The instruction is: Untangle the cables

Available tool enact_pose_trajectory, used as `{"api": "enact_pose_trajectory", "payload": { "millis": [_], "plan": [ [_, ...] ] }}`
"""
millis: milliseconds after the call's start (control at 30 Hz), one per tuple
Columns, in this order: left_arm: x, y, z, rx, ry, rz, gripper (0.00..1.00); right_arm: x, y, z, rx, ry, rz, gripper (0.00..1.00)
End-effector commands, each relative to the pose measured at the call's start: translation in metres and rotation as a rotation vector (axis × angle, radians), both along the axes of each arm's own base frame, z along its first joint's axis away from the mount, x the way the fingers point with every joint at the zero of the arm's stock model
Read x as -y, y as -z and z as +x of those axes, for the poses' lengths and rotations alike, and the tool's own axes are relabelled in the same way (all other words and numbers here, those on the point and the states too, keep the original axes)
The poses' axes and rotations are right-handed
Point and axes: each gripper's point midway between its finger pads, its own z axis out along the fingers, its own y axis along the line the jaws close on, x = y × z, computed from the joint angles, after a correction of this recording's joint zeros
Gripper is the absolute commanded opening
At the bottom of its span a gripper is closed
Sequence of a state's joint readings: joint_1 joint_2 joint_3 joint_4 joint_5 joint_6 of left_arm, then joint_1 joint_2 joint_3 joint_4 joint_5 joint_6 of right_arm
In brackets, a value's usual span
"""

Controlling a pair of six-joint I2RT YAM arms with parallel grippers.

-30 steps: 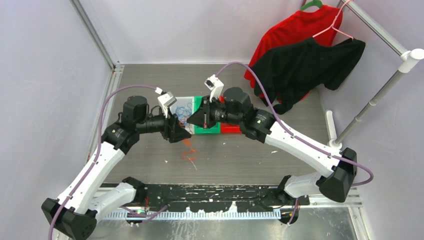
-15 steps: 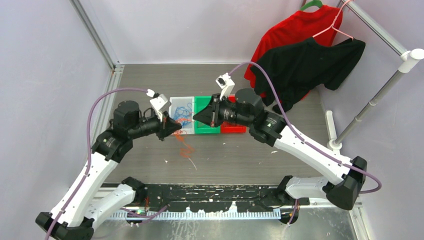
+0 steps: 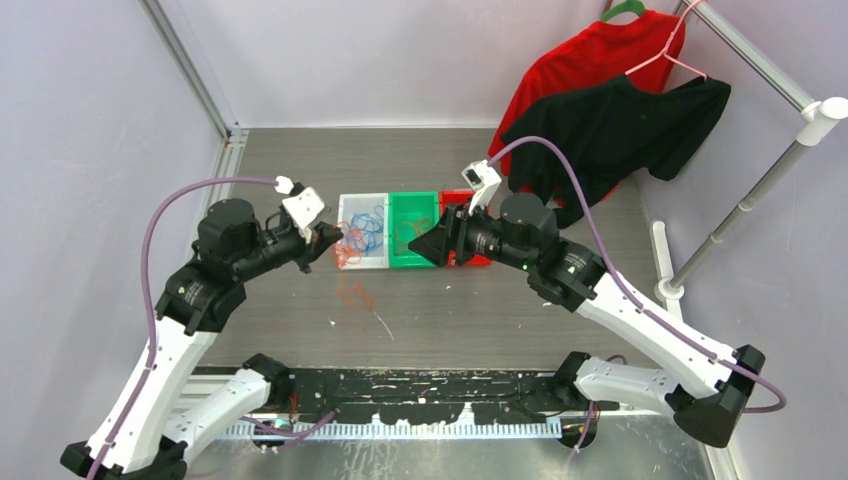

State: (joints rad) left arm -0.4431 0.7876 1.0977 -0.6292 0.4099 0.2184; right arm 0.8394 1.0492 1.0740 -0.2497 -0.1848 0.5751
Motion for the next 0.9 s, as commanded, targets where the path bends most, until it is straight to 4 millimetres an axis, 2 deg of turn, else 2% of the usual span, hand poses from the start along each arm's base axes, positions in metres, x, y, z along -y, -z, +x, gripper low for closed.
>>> {"api": "enact_pose_trajectory", "payload": {
  "millis": [0, 67, 133, 367, 467, 700, 867],
  "plan": [
    [-0.006, -0.031, -0.001, 0.120, 0.009, 0.018, 0.00, 0.016, -0.016, 0.003, 0.089, 0.037, -0.009, 0.65],
    [-0.002, -0.037, -0.004, 0.125, 0.037, 0.007, 0.00, 0.016, -0.023, 0.002, 0.106, 0.033, 0.009, 0.73],
    [0.003, -0.044, -0.010, 0.129, 0.079, -0.008, 0.00, 0.016, -0.027, 0.006, 0.120, 0.048, 0.021, 0.77],
    [0.020, -0.064, -0.042, 0.124, 0.257, -0.065, 0.00, 0.017, -0.027, 0.043, 0.141, 0.192, 0.004, 0.78],
    [0.024, -0.066, -0.049, 0.108, 0.303, -0.070, 0.00, 0.007, -0.031, 0.052, 0.153, 0.182, 0.028, 0.79],
    [0.029, -0.067, -0.051, 0.097, 0.339, -0.076, 0.00, -0.048, -0.051, 0.022, 0.140, -0.130, 0.173, 0.87],
    [0.032, -0.069, -0.050, 0.097, 0.354, -0.084, 0.00, -0.074, -0.047, -0.010, 0.151, -0.296, 0.172, 0.89]
  ]
}}
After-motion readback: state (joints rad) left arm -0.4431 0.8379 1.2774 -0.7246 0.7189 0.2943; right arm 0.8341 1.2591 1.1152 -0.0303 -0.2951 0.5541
